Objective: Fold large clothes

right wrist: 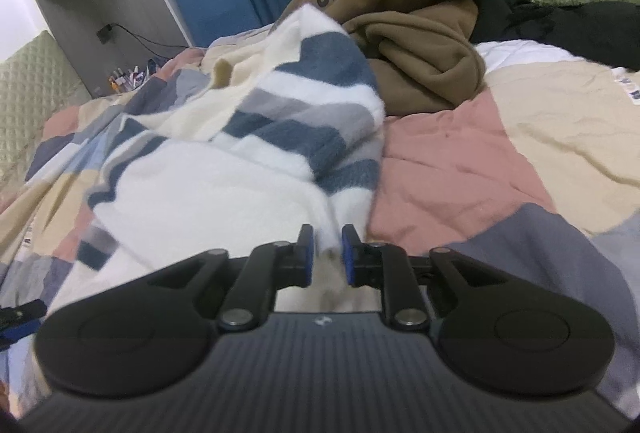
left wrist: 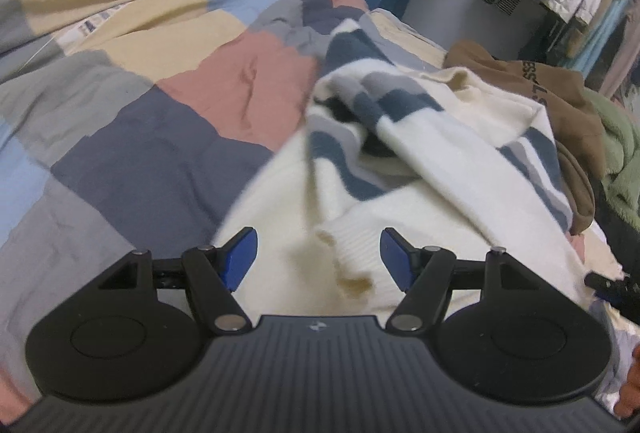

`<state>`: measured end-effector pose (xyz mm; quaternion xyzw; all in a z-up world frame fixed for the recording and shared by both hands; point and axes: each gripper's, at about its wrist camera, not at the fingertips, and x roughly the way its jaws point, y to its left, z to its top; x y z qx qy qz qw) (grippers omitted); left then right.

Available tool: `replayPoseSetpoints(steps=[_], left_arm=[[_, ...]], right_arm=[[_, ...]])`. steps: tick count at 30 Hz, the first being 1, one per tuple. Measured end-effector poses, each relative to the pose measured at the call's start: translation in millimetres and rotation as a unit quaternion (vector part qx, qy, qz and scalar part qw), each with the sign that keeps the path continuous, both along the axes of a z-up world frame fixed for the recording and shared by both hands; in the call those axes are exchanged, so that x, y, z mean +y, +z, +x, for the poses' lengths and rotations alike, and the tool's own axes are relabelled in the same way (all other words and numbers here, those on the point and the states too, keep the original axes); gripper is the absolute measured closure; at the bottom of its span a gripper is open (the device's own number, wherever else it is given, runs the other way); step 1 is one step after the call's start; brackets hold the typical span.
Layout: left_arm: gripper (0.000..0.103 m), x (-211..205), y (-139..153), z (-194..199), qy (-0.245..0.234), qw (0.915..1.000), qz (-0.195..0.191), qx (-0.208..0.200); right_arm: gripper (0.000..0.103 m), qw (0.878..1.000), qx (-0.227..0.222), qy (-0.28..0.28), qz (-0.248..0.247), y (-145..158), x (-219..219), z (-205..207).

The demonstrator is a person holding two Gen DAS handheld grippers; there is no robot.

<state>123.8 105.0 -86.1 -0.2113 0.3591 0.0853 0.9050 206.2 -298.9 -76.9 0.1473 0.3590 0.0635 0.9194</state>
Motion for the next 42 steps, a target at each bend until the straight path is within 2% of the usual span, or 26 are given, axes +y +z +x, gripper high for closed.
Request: replayPoseSetpoints(steps=[1, 2, 3, 4, 6, 12, 15, 17, 20, 24, 26, 30, 32, 34, 37, 40, 42], left_arm=[[0.03, 1, 0, -1, 0.004, 1.0, -0.002, 0.001], [0.03, 3, -1, 0, 0.009, 0.9999, -0.005, 0.005], [0.03, 5, -3, 0, 0.014, 0.9998, -0.007, 0.011], [0.03, 6, -5, 1, 0.017, 0.9997, -0.009, 0.015], [0.03, 10, -10, 3, 0.027, 0.9992, -0.017, 0.026], [0.03, 29, -17, 7, 0.065, 0.9961, -0.051, 0.033], [0.03, 41, -16, 5, 0.094, 0.9932, -0.063, 0.03], [0.03, 52, -15, 1, 0.117, 0.9905, -0.068, 0.023], [0.028, 64, -19, 1, 0.146, 0.9863, -0.066, 0.038], [0.028, 65, -36, 10, 0.096, 0.984, -0.14, 0.055], [0.028, 60, -37, 12, 0.061, 0.9803, -0.183, 0.044], [0.028, 49, -31, 10, 0.0, 0.9727, -0.232, 0.011], [0.027, 41, -33, 12, -0.012, 0.9741, -0.224, 0.025], [0.026, 35, -38, 16, -0.007, 0.979, -0.195, 0.061], [0.025, 30, -46, 21, -0.001, 0.98, -0.168, 0.106], [0.025, 25, -43, 14, 0.009, 0.9803, -0.164, 0.109], [0.026, 20, -41, 12, 0.0, 0.979, -0.17, 0.112]], right_arm=[[0.056, 1.0, 0.001, -0.001, 0.002, 2, -1, -5], [0.049, 1.0, 0.003, 0.0, 0.012, 4, -3, -12], [0.036, 1.0, 0.004, -0.001, 0.024, 4, -5, -18], [0.028, 0.999, 0.007, -0.002, 0.038, 4, -8, -24], [0.022, 0.998, 0.02, -0.006, 0.065, 0, -13, -35], [0.022, 0.987, 0.102, -0.055, 0.115, -31, -29, -37], [0.021, 0.976, 0.143, -0.062, 0.154, -50, -31, -31], [0.02, 0.969, 0.156, -0.058, 0.181, -58, -30, -30], [0.02, 0.968, 0.153, -0.045, 0.192, -58, -26, -32], [0.019, 0.957, 0.139, -0.014, 0.255, -52, -23, -34], [0.019, 0.954, 0.122, 0.017, 0.274, -45, -18, -32], [0.019, 0.946, 0.099, 0.049, 0.305, -36, -15, -31], [0.019, 0.947, 0.101, 0.041, 0.303, -36, -15, -32], [0.019, 0.949, 0.106, 0.028, 0.297, -41, -19, -34], [0.02, 0.95, 0.141, 0.005, 0.278, -52, -19, -37], [0.021, 0.947, 0.187, -0.011, 0.262, -67, -15, -37], [0.02, 0.944, 0.189, -0.009, 0.272, -69, -11, -39]])
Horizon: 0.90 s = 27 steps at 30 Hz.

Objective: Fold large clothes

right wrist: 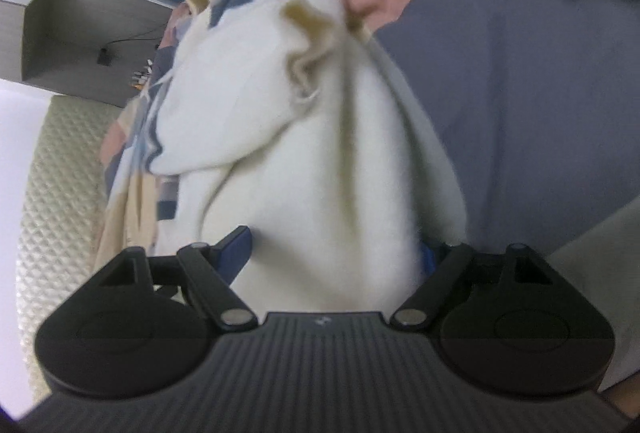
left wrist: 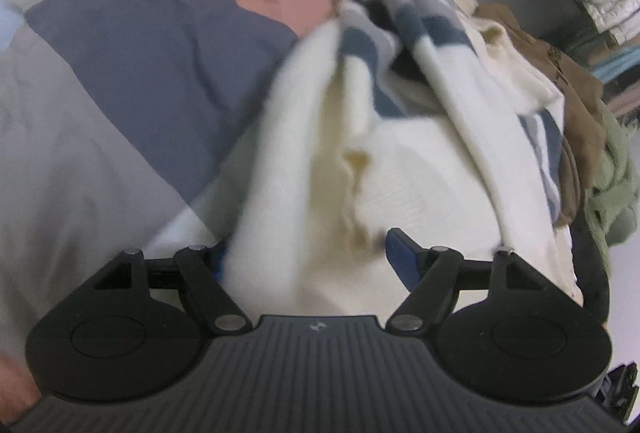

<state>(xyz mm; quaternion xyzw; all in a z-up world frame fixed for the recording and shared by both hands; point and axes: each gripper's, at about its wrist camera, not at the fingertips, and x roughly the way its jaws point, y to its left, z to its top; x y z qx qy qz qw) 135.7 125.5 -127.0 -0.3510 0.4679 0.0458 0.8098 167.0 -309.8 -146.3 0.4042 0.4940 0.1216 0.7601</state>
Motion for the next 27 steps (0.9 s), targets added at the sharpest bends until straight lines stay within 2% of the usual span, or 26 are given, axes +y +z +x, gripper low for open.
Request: replayPoseSetpoints(steps=[5, 7, 10, 13, 15, 17, 19, 20, 21, 27], left_arm=[[0.026, 2, 8, -11, -0.014, 0.9995, -0.028, -0.01], [0.026, -5, 8, -11, -0.028, 0.9996, -0.001, 0.006], [0.026, -9, -1, -11, -0.032, 0.9986, 0.026, 0.034], [0.027, -6, -10, -9, -0.014, 0.9987, 0.019, 0.045], [0.036, -5, -9, -15, -0.001, 0.9993, 0.009, 0.037], [0.047, -3, -8, -22, 0.005, 0.9995, -0.004, 0.032], [0.064, -2, -7, -24, 0.008, 0.9995, -0.015, 0.028], [0.074, -3, -5, -25, 0.007, 0.9994, -0.023, 0.023], [0.078, -3, -1, -27, 0.004, 0.9995, -0.027, 0.014], [0.084, -2, 37, -43, 0.001, 0.9975, -0.057, -0.043]], right_arm=[[0.02, 0.993, -0.036, 0.013, 0.109, 3, 2, -5], [0.02, 0.994, -0.042, 0.019, 0.098, 8, 6, -8], [0.02, 0.997, -0.023, 0.04, 0.056, 6, 18, -17], [0.023, 0.999, 0.005, 0.039, 0.014, -4, 24, -16], [0.024, 0.999, 0.005, 0.025, 0.025, -8, 23, -14], [0.036, 0.999, -0.012, 0.017, 0.036, -3, 19, -15], [0.069, 0.999, -0.02, 0.017, 0.042, -1, 15, -17], [0.075, 0.999, -0.02, 0.019, 0.042, 0, 14, -17], [0.081, 0.998, -0.024, 0.021, 0.045, 2, 13, -17], [0.086, 0.991, -0.083, 0.01, 0.103, 38, -17, -30]])
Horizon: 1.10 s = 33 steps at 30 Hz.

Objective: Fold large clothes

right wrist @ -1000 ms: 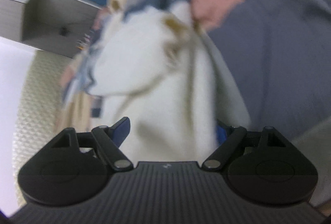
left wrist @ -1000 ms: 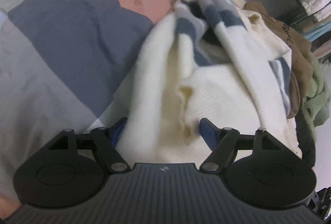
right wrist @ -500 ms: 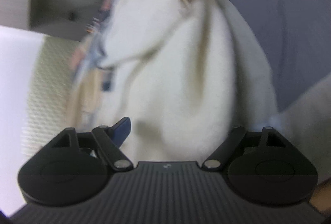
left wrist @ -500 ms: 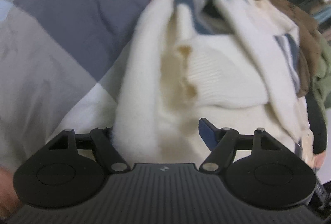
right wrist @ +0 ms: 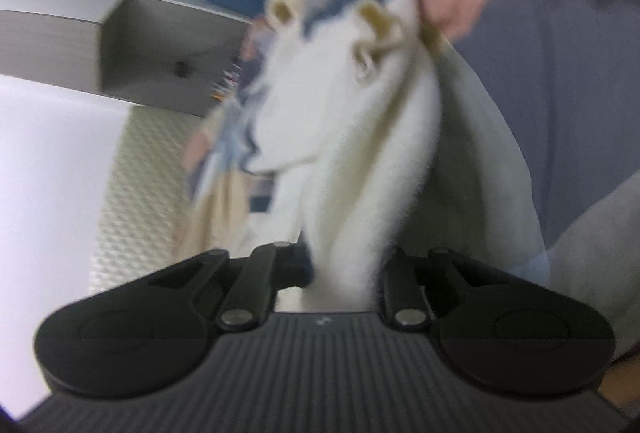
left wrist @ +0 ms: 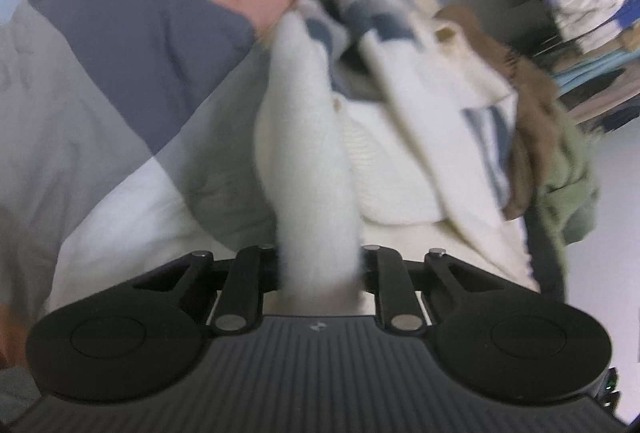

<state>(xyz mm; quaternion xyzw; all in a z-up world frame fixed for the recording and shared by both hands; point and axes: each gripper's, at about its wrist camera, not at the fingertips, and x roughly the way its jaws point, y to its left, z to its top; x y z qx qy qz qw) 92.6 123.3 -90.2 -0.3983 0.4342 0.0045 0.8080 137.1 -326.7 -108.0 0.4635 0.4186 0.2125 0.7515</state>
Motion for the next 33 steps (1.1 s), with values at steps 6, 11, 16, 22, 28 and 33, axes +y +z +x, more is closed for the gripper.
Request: replayPoseSetpoints(steps=[6, 11, 16, 22, 28, 33], left_arm=[[0.085, 14, 45, -35, -0.015, 0.9962, -0.063, -0.058], [0.085, 20, 85, -83, -0.022, 0.9868, -0.11, -0.117], [0.085, 14, 118, -145, -0.029, 0.9722, -0.145, -0.181], [0.092, 11, 132, -206, -0.017, 0.952, -0.189, -0.24], [0.093, 7, 107, -203, -0.013, 0.9587, -0.173, -0.225], [0.093, 12, 90, -171, 0.002, 0.9549, -0.201, -0.218]], right_arm=[[0.087, 0.998, -0.059, -0.001, 0.029, 44, -24, -18], [0.087, 0.994, -0.104, 0.007, 0.043, 80, -39, -50], [0.087, 0.99, -0.134, 0.015, 0.042, 113, -57, -95], [0.087, 0.988, -0.152, -0.003, 0.041, 138, -73, -138], [0.087, 0.989, -0.143, -0.022, 0.026, 124, -74, -139], [0.086, 0.992, -0.119, -0.028, 0.018, 111, -75, -118]])
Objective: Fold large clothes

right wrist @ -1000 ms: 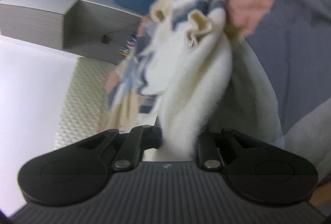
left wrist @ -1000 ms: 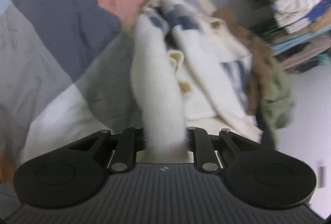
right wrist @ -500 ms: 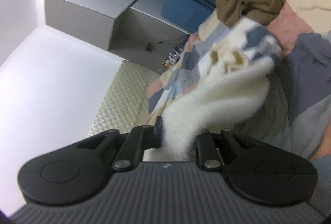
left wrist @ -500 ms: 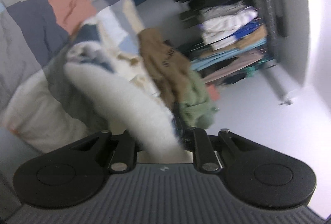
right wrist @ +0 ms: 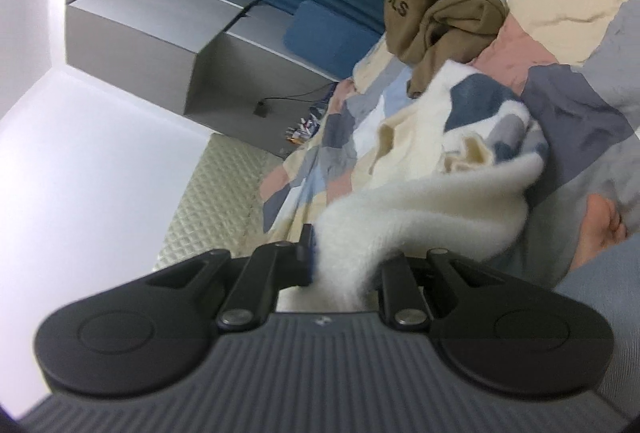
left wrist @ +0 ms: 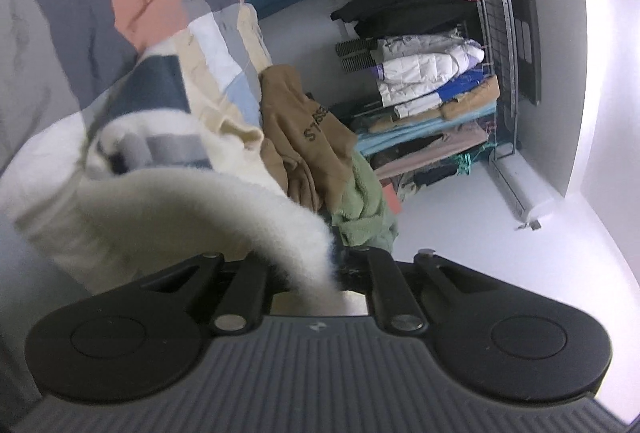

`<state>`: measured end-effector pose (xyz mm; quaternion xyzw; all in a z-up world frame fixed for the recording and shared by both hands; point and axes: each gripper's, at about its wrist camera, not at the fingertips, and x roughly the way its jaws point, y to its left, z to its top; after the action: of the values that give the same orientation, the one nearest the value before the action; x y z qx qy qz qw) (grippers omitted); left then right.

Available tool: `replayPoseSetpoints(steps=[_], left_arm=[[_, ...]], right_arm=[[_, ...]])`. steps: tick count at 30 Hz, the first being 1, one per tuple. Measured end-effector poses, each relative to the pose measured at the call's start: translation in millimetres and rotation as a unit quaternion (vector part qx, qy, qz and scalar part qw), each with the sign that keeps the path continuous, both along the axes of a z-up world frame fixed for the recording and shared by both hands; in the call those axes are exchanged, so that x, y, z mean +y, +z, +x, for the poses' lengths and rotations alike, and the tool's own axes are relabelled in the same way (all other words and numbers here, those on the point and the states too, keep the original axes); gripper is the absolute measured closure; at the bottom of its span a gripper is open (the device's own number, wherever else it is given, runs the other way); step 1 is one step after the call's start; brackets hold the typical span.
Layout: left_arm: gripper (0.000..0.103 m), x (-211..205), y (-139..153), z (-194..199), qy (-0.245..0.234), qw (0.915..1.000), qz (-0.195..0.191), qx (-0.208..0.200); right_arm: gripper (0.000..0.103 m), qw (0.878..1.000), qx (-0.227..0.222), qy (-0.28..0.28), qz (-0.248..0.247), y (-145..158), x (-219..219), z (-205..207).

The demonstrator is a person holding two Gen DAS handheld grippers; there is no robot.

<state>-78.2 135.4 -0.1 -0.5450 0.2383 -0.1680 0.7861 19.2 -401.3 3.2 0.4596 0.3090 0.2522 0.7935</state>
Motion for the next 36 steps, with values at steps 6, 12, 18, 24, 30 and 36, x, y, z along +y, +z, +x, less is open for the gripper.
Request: replayPoseSetpoints(steps=[6, 12, 18, 24, 30, 36], left_arm=[[0.093, 10, 26, 80, 0.033, 0.999, 0.026, -0.014], [0.093, 13, 45, 171, 0.071, 0.992, 0.104, -0.012], [0.093, 11, 17, 244, 0.086, 0.9801, 0.179, -0.01], [0.093, 5, -48, 294, 0.085, 0.9731, 0.214, 0.015], [0.092, 3, -85, 331, 0.082, 0.9635, 0.251, 0.046], [0.092, 9, -96, 341, 0.071, 0.9626, 0.256, 0.053]], right_arm=[[0.083, 1.0, -0.014, -0.015, -0.012, 21, 12, 57], [0.083, 0.999, -0.017, -0.037, -0.016, 31, 33, 147], [0.083, 0.998, 0.01, -0.06, -0.012, -1, 45, 222], [0.083, 0.995, 0.054, -0.076, -0.021, -62, 46, 267], [0.083, 0.992, 0.094, -0.075, -0.047, -114, 54, 305], [0.083, 0.989, 0.131, -0.065, -0.02, -146, 54, 321]])
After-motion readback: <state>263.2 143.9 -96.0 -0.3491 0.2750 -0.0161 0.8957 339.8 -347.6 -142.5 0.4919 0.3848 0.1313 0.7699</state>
